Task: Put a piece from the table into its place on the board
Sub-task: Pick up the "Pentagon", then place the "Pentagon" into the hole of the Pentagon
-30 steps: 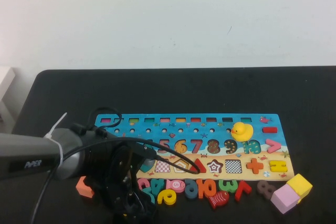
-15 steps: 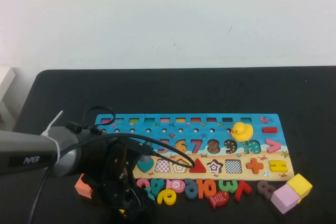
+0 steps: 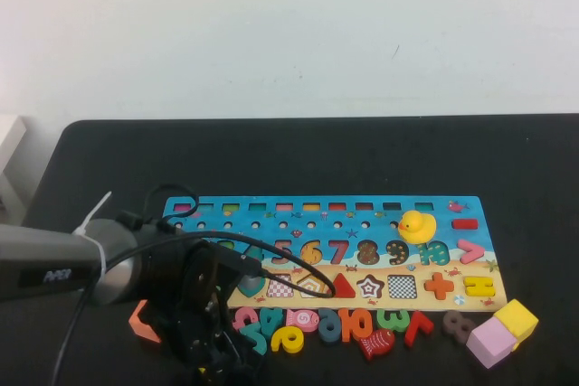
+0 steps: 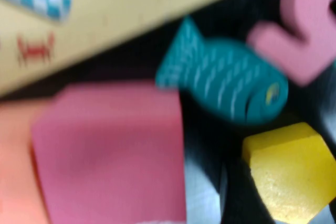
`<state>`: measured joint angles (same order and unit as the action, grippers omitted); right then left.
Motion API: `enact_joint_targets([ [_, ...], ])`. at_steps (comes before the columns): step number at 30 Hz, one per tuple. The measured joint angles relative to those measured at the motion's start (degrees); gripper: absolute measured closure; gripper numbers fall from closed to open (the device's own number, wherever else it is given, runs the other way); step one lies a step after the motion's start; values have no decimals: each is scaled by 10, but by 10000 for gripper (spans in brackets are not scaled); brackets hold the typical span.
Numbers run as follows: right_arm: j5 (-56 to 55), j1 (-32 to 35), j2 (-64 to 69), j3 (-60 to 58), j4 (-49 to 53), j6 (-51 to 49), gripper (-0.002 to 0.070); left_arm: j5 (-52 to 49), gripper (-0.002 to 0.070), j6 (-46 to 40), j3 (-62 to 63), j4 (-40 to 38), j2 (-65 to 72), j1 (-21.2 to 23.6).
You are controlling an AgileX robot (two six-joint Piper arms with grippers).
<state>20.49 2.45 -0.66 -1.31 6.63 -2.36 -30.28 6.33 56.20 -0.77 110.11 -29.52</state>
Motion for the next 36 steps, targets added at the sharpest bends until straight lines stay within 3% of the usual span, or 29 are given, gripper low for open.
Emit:
enact_joint_targets([
  [9,0,0,0,0,0,0,657,-47,365,-21,2,-6,-113,0],
  [14,0,0,0,0,0,0,657,-86,365,-107,61,-56,-135,0],
  [19,0,0,0,0,0,0,657,-142,366,-197,162,-117,-98,-1],
  [25,0,0,0,0,0,0,657,-181,366,-227,253,-122,-22,-7],
  [36,0,0,0,0,0,0,657,-149,366,-272,272,-123,72,-47],
])
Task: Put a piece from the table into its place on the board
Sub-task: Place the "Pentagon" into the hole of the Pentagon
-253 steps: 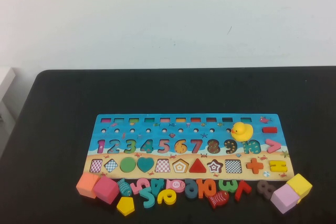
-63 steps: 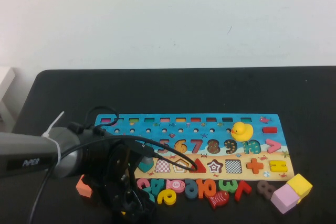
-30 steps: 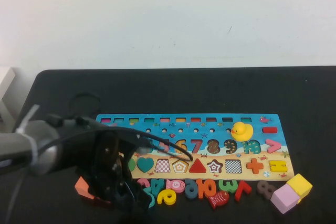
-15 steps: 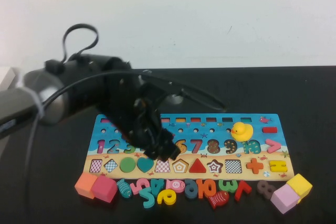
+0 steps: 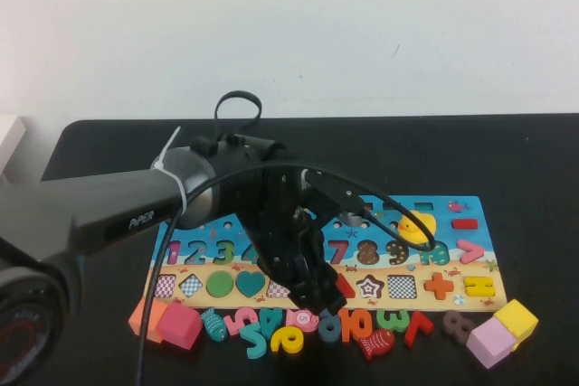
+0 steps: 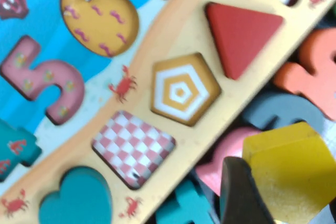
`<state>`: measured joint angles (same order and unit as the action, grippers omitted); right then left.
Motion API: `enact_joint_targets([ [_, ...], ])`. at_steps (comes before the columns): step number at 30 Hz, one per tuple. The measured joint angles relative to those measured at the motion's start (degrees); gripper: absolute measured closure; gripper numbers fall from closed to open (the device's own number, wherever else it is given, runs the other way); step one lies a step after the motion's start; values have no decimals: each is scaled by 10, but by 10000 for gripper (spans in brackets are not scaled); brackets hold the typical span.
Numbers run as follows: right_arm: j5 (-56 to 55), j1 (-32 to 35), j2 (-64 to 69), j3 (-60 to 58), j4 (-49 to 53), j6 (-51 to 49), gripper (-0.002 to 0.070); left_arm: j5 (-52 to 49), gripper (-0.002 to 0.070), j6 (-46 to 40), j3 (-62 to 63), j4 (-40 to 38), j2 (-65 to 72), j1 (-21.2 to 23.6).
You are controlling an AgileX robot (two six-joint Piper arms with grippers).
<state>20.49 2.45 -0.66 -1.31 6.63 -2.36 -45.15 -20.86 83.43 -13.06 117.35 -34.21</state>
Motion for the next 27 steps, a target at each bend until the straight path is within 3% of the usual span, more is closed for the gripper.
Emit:
enact_joint_targets([
  [10,0,0,0,0,0,0,657,66,366,17,0,0,15,0],
  [27,0,0,0,0,0,0,657,88,366,39,1,16,19,3],
])
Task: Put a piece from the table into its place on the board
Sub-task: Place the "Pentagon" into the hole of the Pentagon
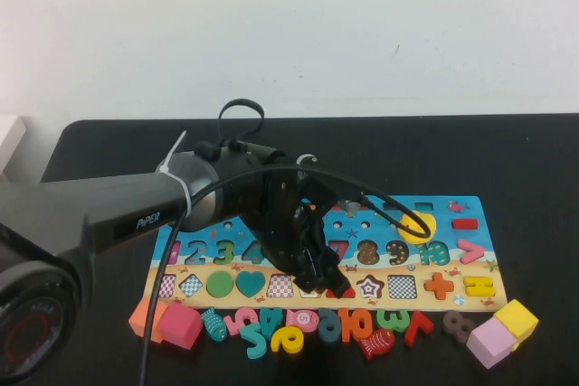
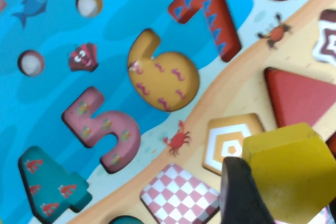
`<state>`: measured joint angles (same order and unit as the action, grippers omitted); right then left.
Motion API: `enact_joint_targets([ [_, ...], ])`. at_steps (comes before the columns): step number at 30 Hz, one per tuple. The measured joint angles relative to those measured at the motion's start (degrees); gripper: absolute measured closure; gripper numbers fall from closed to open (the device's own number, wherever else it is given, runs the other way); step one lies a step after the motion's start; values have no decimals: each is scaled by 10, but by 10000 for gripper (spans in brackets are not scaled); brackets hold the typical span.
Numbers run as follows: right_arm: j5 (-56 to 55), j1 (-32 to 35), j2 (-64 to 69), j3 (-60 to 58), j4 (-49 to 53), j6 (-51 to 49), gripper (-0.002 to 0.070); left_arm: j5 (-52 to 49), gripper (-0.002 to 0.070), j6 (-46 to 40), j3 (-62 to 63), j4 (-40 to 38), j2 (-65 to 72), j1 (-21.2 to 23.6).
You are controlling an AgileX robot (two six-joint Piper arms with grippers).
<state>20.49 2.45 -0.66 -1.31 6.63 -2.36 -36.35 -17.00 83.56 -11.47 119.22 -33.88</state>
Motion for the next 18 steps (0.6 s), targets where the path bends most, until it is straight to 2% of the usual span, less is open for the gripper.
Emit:
enact_joint_targets([
  [18,0,0,0,0,0,0,657,8,366,9,5,7,44,2],
])
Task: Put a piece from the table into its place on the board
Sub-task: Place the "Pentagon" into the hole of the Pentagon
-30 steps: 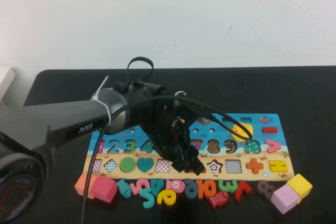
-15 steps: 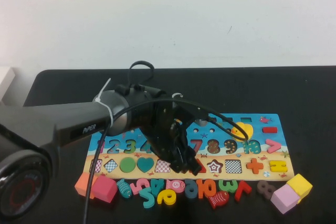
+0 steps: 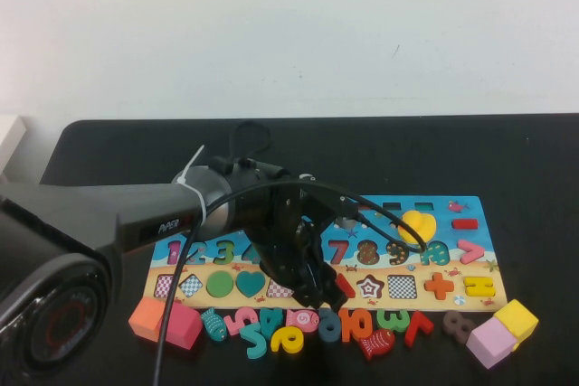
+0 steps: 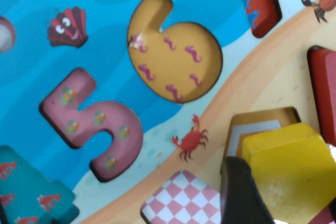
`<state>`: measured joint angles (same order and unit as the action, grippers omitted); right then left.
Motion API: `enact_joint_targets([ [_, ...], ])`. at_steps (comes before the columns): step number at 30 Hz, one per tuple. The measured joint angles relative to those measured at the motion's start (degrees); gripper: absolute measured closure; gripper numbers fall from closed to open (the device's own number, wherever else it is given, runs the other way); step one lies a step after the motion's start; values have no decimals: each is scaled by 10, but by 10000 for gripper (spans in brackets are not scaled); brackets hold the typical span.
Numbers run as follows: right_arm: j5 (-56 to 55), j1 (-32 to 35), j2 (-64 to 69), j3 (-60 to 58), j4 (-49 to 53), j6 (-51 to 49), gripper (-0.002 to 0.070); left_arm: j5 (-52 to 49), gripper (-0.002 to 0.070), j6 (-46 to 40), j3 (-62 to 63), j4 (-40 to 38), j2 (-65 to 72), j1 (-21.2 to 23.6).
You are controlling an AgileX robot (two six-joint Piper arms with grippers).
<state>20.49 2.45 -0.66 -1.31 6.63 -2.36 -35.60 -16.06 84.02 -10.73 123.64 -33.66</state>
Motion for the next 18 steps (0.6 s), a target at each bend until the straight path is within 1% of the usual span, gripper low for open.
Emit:
enact_joint_targets([
  [13,0,0,0,0,0,0,657,9,358,12,2,7,0,0],
  [18,0,0,0,0,0,0,657,12,309,20,2,11,0,0],
])
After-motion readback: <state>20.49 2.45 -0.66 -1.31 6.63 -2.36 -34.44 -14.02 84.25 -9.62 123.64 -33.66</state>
